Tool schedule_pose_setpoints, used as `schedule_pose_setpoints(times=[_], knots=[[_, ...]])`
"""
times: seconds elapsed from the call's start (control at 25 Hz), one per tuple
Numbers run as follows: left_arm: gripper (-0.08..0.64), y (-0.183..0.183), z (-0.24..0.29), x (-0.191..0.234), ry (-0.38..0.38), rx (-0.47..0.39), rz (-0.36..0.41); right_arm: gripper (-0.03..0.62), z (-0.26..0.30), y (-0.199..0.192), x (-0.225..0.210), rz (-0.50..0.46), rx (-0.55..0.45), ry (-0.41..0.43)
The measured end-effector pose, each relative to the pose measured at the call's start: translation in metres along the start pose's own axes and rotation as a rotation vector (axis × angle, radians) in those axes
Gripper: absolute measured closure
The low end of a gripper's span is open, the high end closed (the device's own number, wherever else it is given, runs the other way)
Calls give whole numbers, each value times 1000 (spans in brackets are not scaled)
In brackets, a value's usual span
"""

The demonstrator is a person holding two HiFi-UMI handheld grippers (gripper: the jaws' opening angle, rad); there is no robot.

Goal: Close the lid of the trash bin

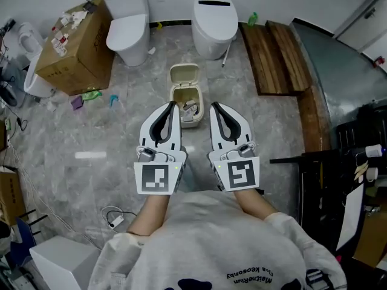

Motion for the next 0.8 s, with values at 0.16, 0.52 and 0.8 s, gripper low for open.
schedule_pose_setpoints(times=[0.16, 0.52, 0.8], knots=[[540, -23, 49, 43, -14, 33, -15, 560, 64, -5, -12, 4, 1, -22], [540, -60, 152, 93, -117, 38, -1, 560, 173, -38, -51, -40, 86, -69], [540, -82, 202, 109, -147, 71, -28, 560, 227, -38, -80, -2, 62, -103]])
Point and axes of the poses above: the fingertips, and each gripper's own axes: z forward along the fingers, x to its left, y out of its top, the point moved 1 cm from there along -z, backward along the fingers, and after that the axes turned 12 degrees about z, right-handed, at the moved point
